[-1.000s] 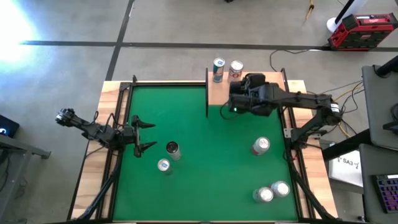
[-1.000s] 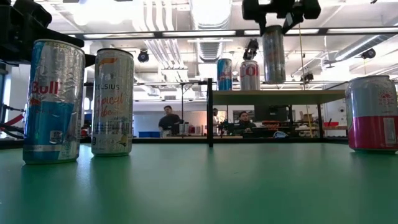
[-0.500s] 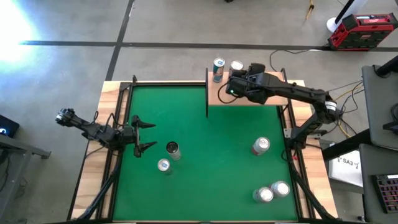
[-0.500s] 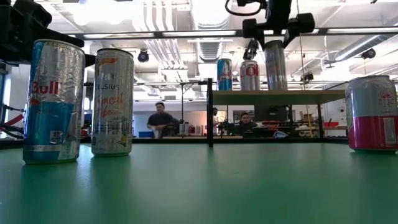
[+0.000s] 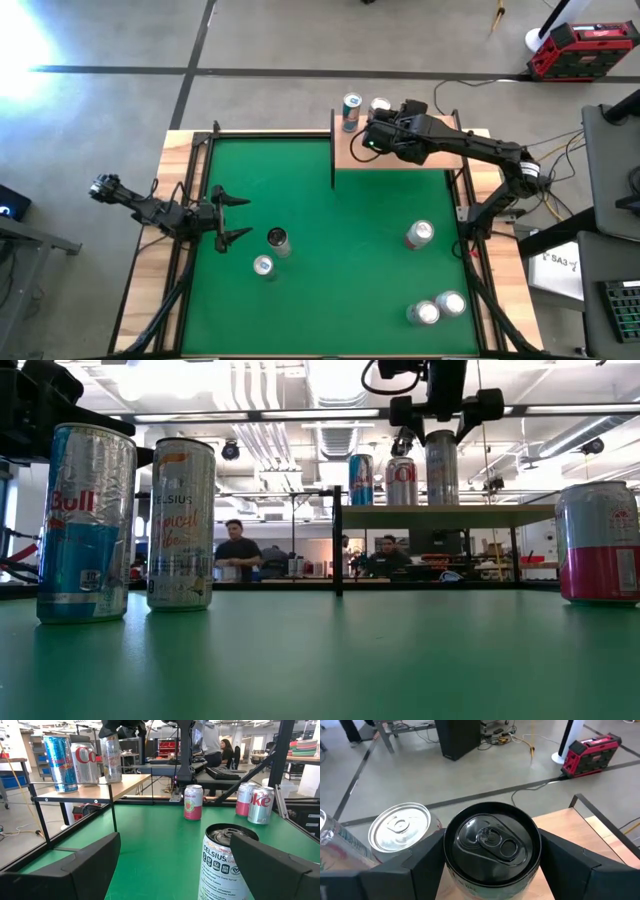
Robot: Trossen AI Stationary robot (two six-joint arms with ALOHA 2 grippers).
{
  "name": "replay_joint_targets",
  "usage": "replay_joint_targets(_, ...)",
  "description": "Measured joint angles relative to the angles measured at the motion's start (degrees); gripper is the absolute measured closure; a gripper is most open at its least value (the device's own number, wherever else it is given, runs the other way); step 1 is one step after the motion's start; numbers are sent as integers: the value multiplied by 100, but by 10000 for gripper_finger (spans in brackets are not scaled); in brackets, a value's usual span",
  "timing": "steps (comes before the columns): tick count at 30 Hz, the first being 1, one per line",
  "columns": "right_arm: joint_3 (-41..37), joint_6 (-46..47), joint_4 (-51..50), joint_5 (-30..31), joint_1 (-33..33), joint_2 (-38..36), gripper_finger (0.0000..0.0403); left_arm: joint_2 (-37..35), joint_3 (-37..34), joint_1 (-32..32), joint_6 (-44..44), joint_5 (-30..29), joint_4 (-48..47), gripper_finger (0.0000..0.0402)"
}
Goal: Place canned beverage on shelf
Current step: Put the top white-yellow soda can on the shelf
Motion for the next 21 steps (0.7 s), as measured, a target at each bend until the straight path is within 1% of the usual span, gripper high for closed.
replay_joint_targets(7,-5,62,-11,-14,55,0,129,0,0,0,0,0,0,41)
replay_joint_targets(10,-5,65,-23,-30,78,0,121,0,0,0,0,0,0,41)
replay_joint_targets(13,-11,92,-46,-111,120,5,99,0,0,0,0,0,0,41)
replay_joint_targets(19,-11,95,-49,-181,202,9,40,0,0,0,0,0,0,41)
replay_joint_targets(21,-11,138,-65,-240,241,9,27,0,0,0,0,0,0,41)
